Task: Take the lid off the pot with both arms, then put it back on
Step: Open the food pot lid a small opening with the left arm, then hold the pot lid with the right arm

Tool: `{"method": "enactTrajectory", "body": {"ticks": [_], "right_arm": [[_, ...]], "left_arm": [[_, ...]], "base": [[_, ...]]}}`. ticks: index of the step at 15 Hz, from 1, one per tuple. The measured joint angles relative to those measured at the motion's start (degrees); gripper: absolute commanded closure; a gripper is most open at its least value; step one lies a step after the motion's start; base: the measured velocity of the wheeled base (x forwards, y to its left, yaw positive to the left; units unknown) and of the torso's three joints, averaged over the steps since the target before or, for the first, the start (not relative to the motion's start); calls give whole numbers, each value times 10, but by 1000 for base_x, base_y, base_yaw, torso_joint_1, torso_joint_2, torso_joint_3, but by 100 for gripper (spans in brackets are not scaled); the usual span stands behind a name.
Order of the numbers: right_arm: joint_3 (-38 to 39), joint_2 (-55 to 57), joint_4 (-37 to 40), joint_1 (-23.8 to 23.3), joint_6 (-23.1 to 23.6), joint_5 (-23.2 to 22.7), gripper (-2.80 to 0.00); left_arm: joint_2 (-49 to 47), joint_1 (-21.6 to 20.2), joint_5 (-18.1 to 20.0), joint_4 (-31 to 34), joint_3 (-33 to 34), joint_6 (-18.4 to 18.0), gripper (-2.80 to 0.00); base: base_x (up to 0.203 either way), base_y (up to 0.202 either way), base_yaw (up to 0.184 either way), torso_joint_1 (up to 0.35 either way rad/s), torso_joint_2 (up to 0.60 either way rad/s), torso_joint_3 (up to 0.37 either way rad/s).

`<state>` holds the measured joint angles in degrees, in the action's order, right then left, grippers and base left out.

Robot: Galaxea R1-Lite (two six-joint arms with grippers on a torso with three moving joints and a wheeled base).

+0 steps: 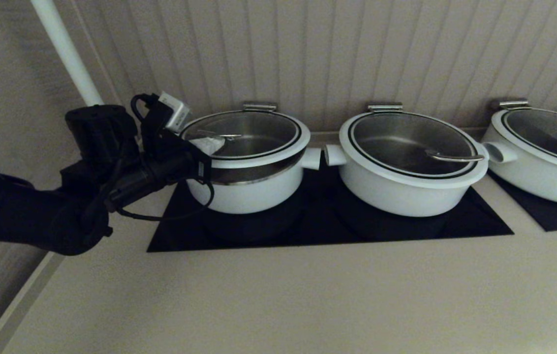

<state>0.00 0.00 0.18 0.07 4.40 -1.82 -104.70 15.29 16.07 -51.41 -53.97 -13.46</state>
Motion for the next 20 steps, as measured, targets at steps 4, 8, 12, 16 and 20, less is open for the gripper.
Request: {"method": "enactTrajectory", "body": {"ticks": [4, 8, 12, 16, 20], "right_arm": [[-3, 0, -17, 0, -1, -6, 0], [-51, 27, -20, 0, -11, -57, 0], [-101, 123, -61, 9, -10, -94, 0], [-131, 301, -192, 17, 3, -111, 0], [-174, 505, -354, 20, 65, -199, 0]], "left_arm": [[-1, 0, 0, 0, -2, 1, 0], [-3, 0, 0, -1, -2, 2, 0], [-4, 0, 0, 0, -2, 4, 0], [-4, 0, 0, 0, -3, 4, 0], [-4, -7, 0, 0, -4, 5, 0]], "base": [[0, 0, 0, 0, 0, 0], [0, 0, 0, 0, 0, 0], [0, 0, 0, 0, 0, 0], [0, 0, 0, 0, 0, 0], [0, 0, 0, 0, 0, 0]]}}
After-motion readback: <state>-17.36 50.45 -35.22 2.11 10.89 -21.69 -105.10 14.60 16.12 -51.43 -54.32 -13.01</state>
